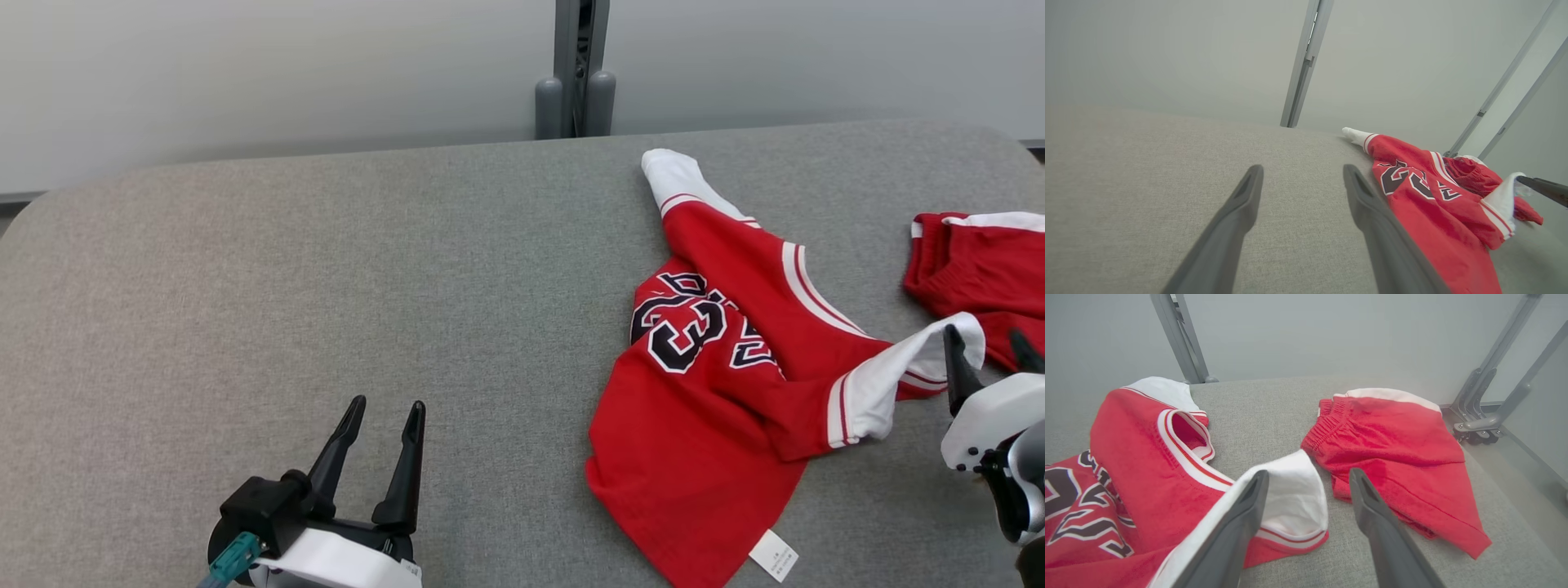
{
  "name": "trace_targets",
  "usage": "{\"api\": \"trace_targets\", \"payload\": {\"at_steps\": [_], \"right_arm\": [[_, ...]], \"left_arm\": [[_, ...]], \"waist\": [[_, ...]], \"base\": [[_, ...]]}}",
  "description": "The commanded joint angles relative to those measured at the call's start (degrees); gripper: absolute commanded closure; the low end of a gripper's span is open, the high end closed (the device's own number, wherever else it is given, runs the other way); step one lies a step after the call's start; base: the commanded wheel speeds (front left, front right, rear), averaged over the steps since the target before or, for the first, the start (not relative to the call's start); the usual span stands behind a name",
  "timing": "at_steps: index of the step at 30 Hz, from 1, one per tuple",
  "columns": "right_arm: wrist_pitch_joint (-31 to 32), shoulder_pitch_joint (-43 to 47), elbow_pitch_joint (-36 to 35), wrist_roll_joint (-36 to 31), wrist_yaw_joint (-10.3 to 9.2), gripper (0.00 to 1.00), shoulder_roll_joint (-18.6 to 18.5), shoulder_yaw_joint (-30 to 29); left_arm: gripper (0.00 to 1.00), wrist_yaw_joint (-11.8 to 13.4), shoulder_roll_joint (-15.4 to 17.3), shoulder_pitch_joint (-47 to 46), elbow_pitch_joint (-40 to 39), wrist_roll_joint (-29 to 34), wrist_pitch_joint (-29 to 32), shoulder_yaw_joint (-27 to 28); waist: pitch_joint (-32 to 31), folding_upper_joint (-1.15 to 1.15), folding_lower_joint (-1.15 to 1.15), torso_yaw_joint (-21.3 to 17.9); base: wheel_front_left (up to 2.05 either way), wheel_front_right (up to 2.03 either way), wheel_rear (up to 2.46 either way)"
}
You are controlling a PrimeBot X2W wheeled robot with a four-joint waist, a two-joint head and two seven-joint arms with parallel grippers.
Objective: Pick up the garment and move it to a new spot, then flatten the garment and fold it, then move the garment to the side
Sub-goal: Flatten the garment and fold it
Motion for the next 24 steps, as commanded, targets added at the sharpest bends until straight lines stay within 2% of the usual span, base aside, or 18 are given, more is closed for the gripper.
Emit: {"api": "trace_targets", "payload": {"at_steps": [1,6,17,24], "right_arm": [[-0.79,-0.22,-0.99,0.32,0.0,0.0,-0.32,-0.65],[-1.94,1.8,-6.65,2.02,0.0,0.0,0.7,-1.4],[-1.0,7.57,-24.71,0.85,0.0,0.0,3.63,-4.04],[0.42,10.5,-29.33,-0.09,0.0,0.0,5.14,-5.11]], "left_arm": [[0.0,-0.03,0.24,0.27,-0.03,-0.26,-0.2,0.07],[0.0,0.45,0.24,1.14,-0.26,-0.67,-0.2,0.05],[0.0,0.47,0.24,2.54,-1.19,-0.34,-0.2,-1.31],[0.0,0.21,0.24,2.95,-1.29,0.16,-0.2,-2.19]], "waist": [[-0.64,0.0,0.0,-0.49],[-2.05,0.0,0.0,-1.5],[-3.01,0.0,0.0,-2.55],[-2.5,0.0,0.0,-2.66]], "base": [[0.0,0.0,0.0],[0.0,0.0,0.0],[0.0,0.0,0.0],[0.0,0.0,0.0]]}}
